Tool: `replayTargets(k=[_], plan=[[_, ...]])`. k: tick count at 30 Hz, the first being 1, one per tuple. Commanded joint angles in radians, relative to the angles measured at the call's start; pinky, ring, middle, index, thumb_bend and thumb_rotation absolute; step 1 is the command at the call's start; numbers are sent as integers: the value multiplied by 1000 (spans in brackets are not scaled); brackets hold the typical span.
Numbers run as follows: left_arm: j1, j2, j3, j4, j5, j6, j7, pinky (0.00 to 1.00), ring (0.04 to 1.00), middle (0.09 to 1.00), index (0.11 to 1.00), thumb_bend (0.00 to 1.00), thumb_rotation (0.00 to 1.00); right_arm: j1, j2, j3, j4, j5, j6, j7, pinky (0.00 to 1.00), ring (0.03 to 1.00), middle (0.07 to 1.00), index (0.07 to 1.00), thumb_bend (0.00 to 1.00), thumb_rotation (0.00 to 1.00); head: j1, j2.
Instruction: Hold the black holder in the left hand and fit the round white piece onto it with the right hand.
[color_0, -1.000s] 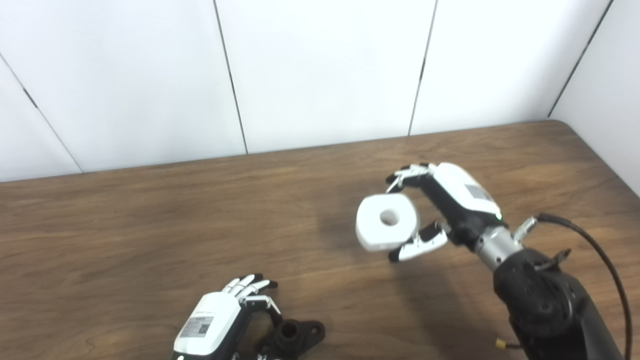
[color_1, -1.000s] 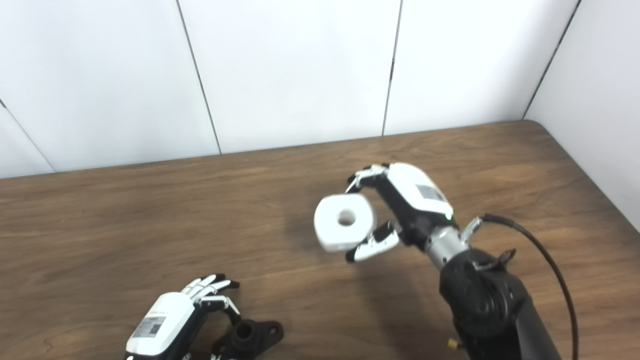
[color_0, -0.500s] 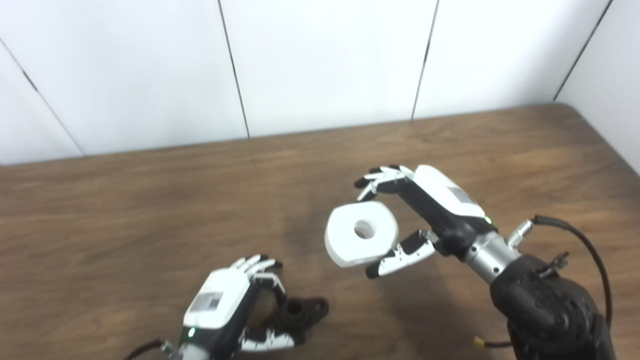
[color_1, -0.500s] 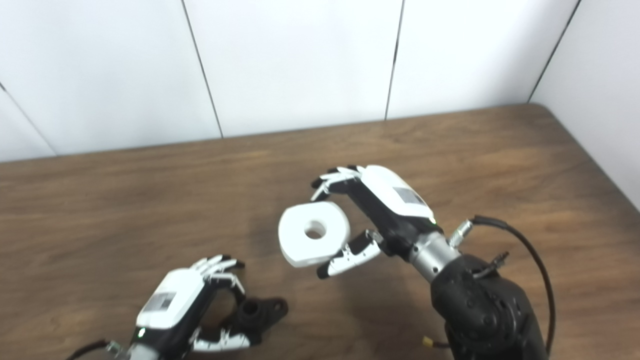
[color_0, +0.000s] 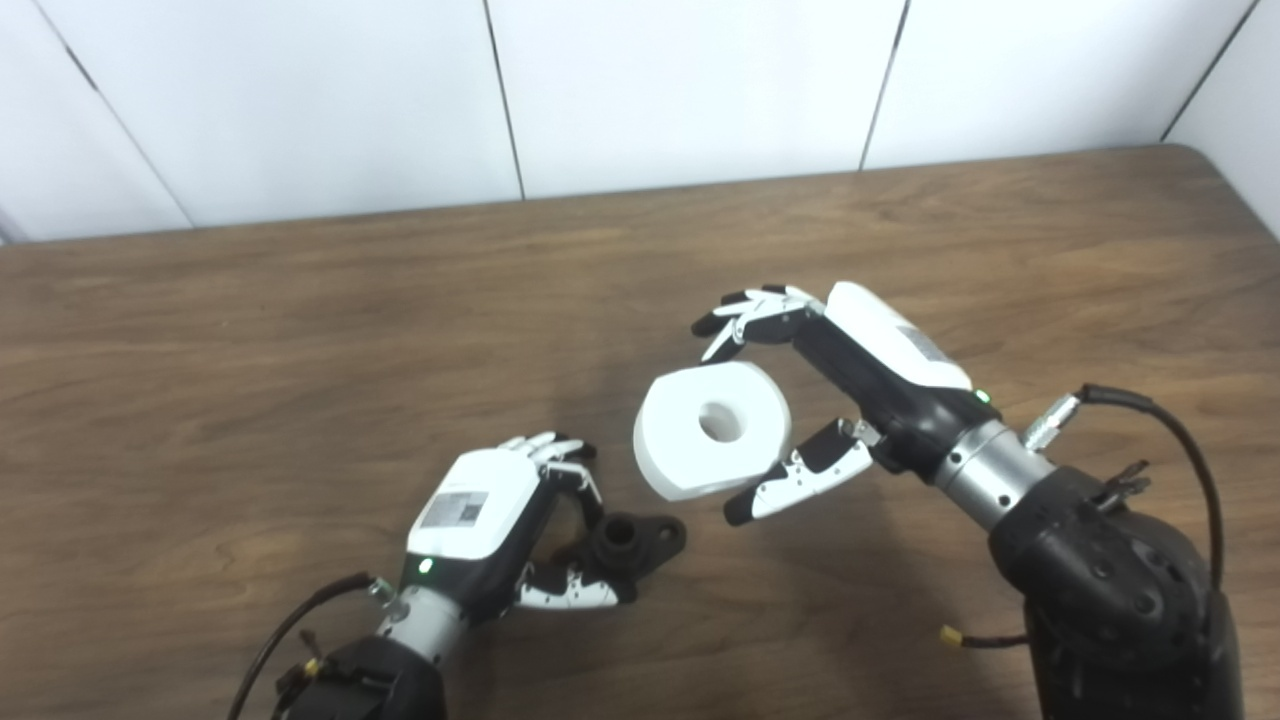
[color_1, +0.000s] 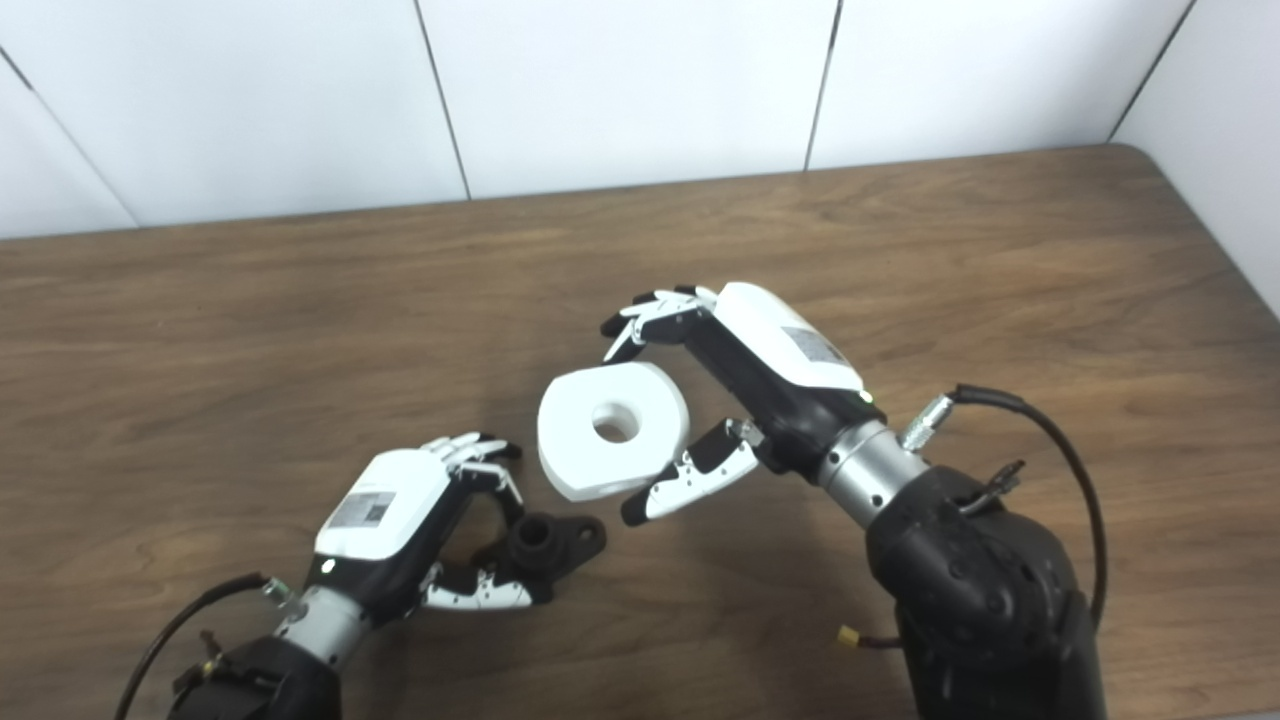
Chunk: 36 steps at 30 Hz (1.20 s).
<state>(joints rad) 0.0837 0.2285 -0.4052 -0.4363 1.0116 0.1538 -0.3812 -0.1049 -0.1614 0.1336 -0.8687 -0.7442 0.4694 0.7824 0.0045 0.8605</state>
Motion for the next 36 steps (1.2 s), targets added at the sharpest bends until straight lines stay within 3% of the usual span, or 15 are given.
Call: replayTargets(k=[1,17,36], plan=[[7,-9,-24,9,11,18,-62,869,890,840,491,514,58,-17,12,2,-36,15,-1,5,988,897,802,481,524,135,5,3],[-12,-51,-44,5,58,43,-93,851,876,832,490,515,57,-6,26,74,4,41,-7,-12,1000,913,812,482,524,133,54,27],[-8,-62,-43,-3,77,39,-104,846,874,831,490,515,56,27,-13,160,121,6,-47,-83,1000,911,814,483,524,134,31,20]])
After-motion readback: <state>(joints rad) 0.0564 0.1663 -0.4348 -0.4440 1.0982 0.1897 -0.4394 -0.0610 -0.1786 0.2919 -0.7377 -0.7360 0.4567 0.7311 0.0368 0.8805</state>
